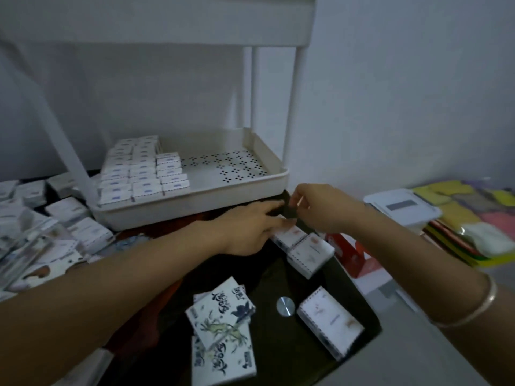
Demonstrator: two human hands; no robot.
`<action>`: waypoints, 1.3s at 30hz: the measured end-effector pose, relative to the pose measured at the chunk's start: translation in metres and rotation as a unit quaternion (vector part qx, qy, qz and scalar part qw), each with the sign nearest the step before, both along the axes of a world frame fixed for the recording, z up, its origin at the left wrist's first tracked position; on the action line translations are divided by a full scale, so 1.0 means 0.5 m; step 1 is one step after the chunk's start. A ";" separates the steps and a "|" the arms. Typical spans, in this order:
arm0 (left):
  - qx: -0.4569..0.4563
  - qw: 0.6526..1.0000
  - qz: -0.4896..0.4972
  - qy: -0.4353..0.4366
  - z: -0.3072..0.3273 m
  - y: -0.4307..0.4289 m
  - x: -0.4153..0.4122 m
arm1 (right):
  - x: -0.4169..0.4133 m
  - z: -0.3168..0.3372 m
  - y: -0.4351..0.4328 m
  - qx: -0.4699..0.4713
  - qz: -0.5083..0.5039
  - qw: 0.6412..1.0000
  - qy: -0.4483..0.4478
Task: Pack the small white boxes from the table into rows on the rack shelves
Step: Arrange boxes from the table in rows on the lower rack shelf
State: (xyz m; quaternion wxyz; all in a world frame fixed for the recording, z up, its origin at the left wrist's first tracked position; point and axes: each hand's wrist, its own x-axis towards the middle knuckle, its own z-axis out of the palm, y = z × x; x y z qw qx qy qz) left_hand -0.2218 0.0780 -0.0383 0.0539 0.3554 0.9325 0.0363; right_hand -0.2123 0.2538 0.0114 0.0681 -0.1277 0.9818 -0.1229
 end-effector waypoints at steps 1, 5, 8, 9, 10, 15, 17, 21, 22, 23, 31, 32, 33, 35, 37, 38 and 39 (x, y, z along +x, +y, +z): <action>-0.027 1.000 -0.007 0.004 -0.006 -0.003 0.002 | 0.007 -0.004 0.009 -0.013 -0.009 1.000 -0.020; 0.000 0.999 0.004 0.038 0.006 -0.033 0.019 | 0.025 -0.024 0.030 0.000 0.002 0.997 -0.074; 0.004 0.998 0.034 0.044 0.028 -0.065 0.022 | 0.029 -0.032 0.037 0.021 0.025 0.995 -0.099; 0.001 0.998 0.047 0.033 0.032 -0.075 0.023 | 0.030 -0.033 0.040 0.019 0.034 0.994 -0.106; 0.010 0.998 0.063 0.011 0.035 -0.085 0.025 | 0.031 -0.034 0.043 0.015 0.042 0.993 -0.112; 0.091 0.985 0.121 -0.084 0.032 -0.114 0.040 | 0.031 -0.047 0.051 0.085 0.035 0.990 -0.110; 0.110 0.982 0.125 -0.093 0.027 -0.119 0.043 | 0.032 -0.053 0.049 0.090 0.030 0.989 -0.114; 0.138 0.980 0.129 -0.066 0.021 -0.124 0.047 | 0.039 -0.061 0.035 -0.025 0.037 0.995 -0.090; 0.146 0.979 0.130 -0.064 0.020 -0.126 0.048 | 0.039 -0.062 0.028 -0.060 0.042 0.994 -0.082; 0.155 0.977 0.132 -0.066 0.019 -0.127 0.051 | 0.040 -0.064 0.020 -0.094 0.052 0.991 -0.077; 0.237 0.949 0.190 -0.084 0.046 -0.157 0.042 | 0.032 -0.082 -0.017 -0.316 0.078 0.937 -0.128; 0.237 0.948 0.196 -0.076 0.056 -0.164 0.035 | 0.027 -0.082 -0.021 -0.334 0.075 0.930 -0.131; 0.239 0.947 0.204 -0.071 0.067 -0.170 0.027 | 0.021 -0.080 -0.025 -0.350 0.072 0.924 -0.132; 0.266 0.935 0.224 -0.064 0.088 -0.183 0.006 | 0.006 -0.077 -0.034 -0.372 0.066 0.916 -0.133; 0.317 0.913 0.254 -0.043 0.106 -0.199 -0.020 | -0.010 -0.073 -0.045 -0.385 0.056 0.911 -0.135; 0.345 0.898 0.271 -0.027 0.114 -0.209 -0.035 | -0.017 -0.071 -0.052 -0.397 0.050 0.907 -0.135; 0.372 0.883 0.287 -0.009 0.122 -0.220 -0.051 | -0.025 -0.067 -0.060 -0.413 0.042 0.900 -0.134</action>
